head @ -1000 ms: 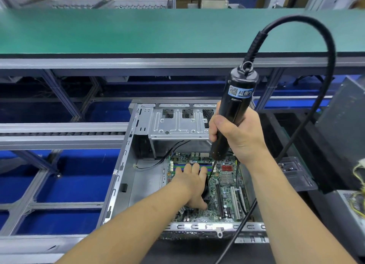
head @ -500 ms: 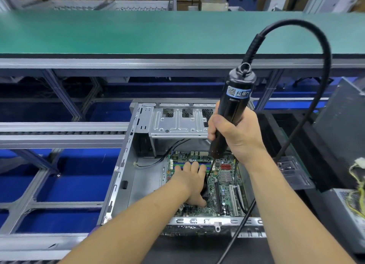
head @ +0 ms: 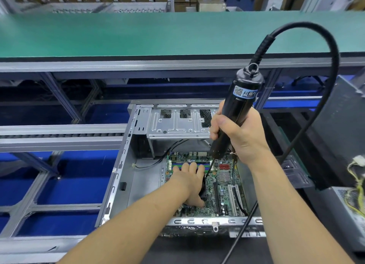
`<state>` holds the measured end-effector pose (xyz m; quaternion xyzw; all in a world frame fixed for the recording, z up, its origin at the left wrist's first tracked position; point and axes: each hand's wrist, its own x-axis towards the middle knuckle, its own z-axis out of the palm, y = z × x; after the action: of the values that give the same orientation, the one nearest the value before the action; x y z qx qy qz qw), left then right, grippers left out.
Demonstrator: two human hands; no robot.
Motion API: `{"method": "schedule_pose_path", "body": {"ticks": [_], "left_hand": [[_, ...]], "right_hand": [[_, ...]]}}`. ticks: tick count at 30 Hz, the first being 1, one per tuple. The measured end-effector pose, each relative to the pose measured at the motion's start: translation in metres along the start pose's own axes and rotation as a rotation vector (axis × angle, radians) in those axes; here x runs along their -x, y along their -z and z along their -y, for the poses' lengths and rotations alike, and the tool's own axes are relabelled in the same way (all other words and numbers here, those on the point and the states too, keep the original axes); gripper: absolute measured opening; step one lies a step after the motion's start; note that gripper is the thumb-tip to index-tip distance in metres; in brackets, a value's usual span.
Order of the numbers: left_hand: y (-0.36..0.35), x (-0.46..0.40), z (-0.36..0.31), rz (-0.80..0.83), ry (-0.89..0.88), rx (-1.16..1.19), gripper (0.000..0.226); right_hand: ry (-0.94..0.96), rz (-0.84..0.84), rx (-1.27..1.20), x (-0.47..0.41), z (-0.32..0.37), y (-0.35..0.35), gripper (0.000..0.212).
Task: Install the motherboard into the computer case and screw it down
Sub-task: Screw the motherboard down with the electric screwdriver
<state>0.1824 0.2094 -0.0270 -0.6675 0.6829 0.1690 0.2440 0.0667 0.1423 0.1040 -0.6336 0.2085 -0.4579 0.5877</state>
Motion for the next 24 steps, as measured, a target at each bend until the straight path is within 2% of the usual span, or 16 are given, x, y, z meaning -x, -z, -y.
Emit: {"method": "schedule_pose_path", "body": {"ticks": [7,11,16,24], "left_hand": [[-0.005,-0.001,0.000,-0.060,-0.017,-0.016,0.111],[-0.006,-0.005,-0.002,-0.032,-0.002,-0.033,0.112],[-0.005,-0.010,-0.001,0.005,-0.010,-0.038,0.113],[-0.001,-0.009,0.000,0.029,0.001,-0.020,0.115]], "right_hand": [[-0.009,0.049,0.055,-0.005,-0.006,-0.008,0.023],[0.006,0.066,-0.031,-0.002,-0.008,-0.008,0.011],[-0.016,0.014,-0.058,-0.006,-0.005,-0.003,0.029],[-0.024,0.035,-0.008,-0.010,-0.004,-0.005,0.022]]}}
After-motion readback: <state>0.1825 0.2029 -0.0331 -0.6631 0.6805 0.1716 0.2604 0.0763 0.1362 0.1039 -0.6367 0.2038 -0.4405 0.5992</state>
